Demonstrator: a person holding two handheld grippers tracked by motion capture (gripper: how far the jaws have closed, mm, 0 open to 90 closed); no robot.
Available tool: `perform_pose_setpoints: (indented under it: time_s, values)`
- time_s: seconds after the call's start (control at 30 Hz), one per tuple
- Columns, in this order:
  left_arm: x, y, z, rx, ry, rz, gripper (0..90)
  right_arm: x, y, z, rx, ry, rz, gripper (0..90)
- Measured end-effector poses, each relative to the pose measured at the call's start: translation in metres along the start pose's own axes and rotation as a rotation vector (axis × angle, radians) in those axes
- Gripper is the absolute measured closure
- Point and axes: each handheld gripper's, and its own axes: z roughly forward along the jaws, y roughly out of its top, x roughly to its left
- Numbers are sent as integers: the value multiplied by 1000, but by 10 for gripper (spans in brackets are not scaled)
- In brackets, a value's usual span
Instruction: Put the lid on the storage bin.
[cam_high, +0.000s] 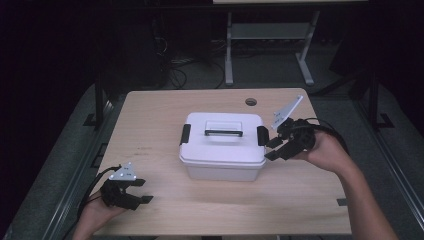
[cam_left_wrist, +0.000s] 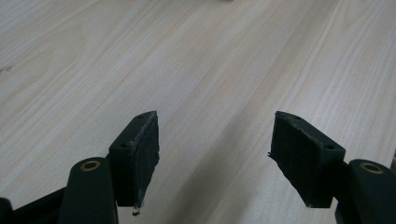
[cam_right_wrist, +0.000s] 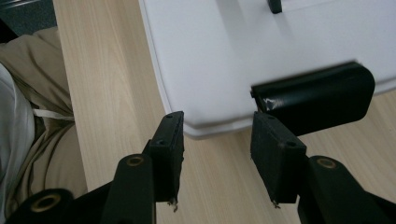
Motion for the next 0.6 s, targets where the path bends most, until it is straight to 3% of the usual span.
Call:
perform_pose_setpoints:
  time_s: [0.6]
  values:
    - [0, 0, 1, 5, -1, -3, 316, 3, -23, -2, -14, -8, 38, 513]
